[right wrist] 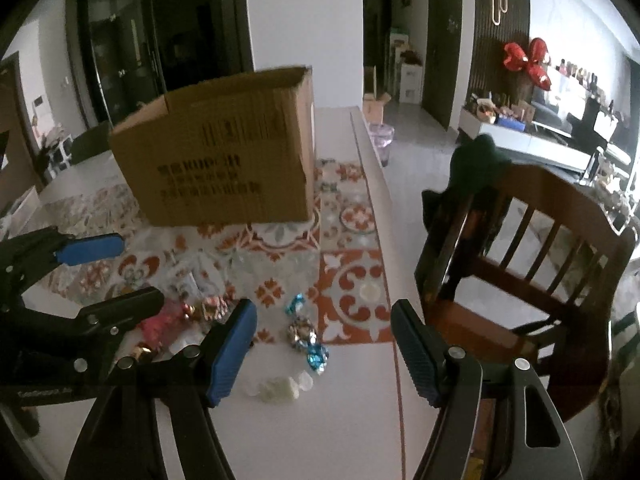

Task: Organize snacks
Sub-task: 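Move both tools back from the box to the remaining snacks on the table, then grasp the blue foil candy with the right tool while the left tool grasps a gold foil candy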

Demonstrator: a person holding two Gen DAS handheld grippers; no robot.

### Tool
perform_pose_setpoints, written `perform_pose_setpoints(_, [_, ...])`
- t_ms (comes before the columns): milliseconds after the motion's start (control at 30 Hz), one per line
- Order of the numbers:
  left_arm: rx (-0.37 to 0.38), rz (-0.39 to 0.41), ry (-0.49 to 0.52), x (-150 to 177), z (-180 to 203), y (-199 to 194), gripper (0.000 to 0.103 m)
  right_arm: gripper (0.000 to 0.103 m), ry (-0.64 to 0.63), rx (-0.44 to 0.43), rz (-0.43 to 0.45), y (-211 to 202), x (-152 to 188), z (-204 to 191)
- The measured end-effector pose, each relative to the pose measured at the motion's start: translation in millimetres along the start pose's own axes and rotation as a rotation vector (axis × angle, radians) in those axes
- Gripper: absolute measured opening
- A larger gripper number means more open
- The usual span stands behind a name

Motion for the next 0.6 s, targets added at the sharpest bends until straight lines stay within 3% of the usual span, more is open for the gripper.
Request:
perform_pose_setpoints(200, [0.084, -0.056, -0.006, 4, 6, 22, 0.052, 0.070, 0.013, -0.011, -0.036, 16, 8, 2])
perform_pose_setpoints(400, [0.119, -0.107, -0.010, 7, 9, 43, 0.038, 0.063, 0.037, -0.034, -0.072, 31, 12, 5])
perform_pose_setpoints(600, [0.140, -0.138, -0.029, 10, 9, 56, 0.033, 0.057, 0.030, -0.047, -0.096, 40, 16, 2])
Point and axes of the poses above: each gripper's, at about its wrist camera, not at the fingertips, and y roughly the way its jaws point, z to its right, x to its underside, the point moved 6 cm from there along y, roughly the way its jaws point, and after that the axes turned 4 degrees about -x, right-handed, at the moved point
